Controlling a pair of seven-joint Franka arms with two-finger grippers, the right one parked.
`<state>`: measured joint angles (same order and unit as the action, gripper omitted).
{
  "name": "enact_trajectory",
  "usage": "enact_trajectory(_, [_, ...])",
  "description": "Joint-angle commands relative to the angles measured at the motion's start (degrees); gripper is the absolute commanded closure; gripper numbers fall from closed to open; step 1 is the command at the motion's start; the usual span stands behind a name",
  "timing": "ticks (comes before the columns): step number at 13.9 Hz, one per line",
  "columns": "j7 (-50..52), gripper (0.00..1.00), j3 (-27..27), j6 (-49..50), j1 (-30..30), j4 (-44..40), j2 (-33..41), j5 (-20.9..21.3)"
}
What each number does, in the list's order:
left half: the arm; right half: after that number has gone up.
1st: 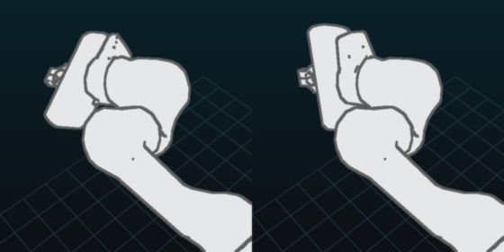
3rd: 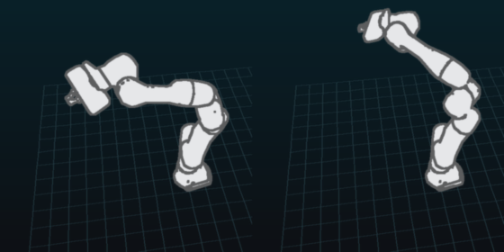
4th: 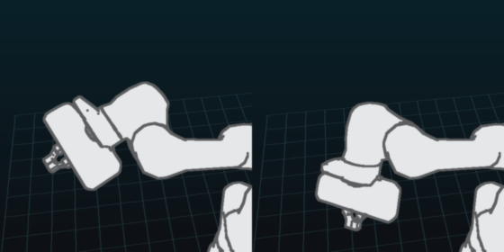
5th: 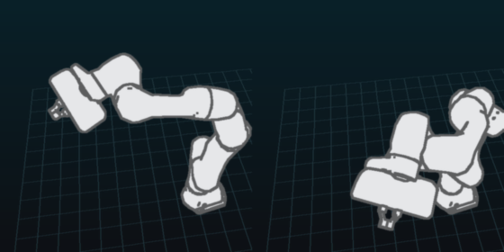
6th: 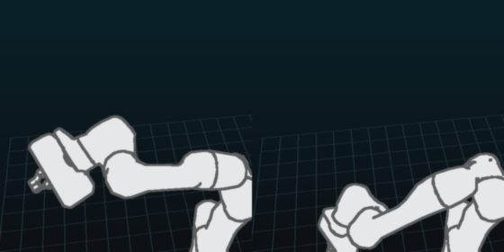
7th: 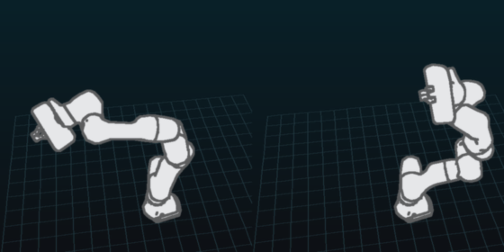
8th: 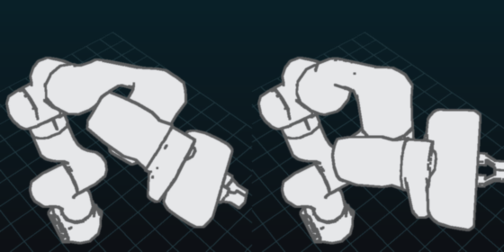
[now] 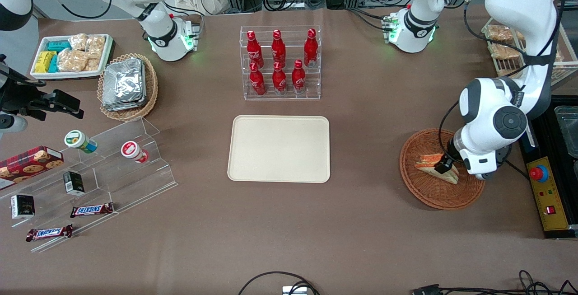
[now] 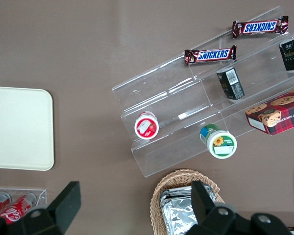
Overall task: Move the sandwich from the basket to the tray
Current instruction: 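Lower the left gripper and close it on the sandwich's edge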
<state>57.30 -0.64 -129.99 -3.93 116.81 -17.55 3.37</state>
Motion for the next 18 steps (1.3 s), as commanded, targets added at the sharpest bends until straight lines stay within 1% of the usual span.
enact_trajectory(1, [1.3,0.0,-0.1,-1.8,0.0,0.4,-0.5,1.1])
enact_trajectory(6, [1.2,0.01,-0.2,-4.9,-0.1,1.3,-1.6,1.5])
enact_trajectory(7, [1.0,0.08,-0.2,-4.9,-0.1,1.3,-1.7,1.5])
enact_trajectory(8, [0.3,0.25,-0.2,-4.9,-0.1,1.3,-1.8,1.5])
enact_trajectory(9, [0.0,0.54,-0.1,-4.8,-0.1,1.3,-1.8,1.7])
enact_trajectory(10, [-0.4,0.78,-0.1,-4.5,-0.1,1.3,-1.7,2.6])
enact_trajectory(12, [-3.4,0.94,-0.2,-4.4,-0.1,1.2,-1.5,2.9])
enact_trajectory(13, [-5.3,1.0,-0.2,-4.2,-0.1,1.2,-1.3,2.9])
enact_trajectory(15, [-10.2,1.0,-0.9,-0.8,-0.1,0.8,0.3,2.8])
enact_trajectory(18, [-21.0,1.0,-0.9,2.6,-0.1,-0.4,3.1,2.9])
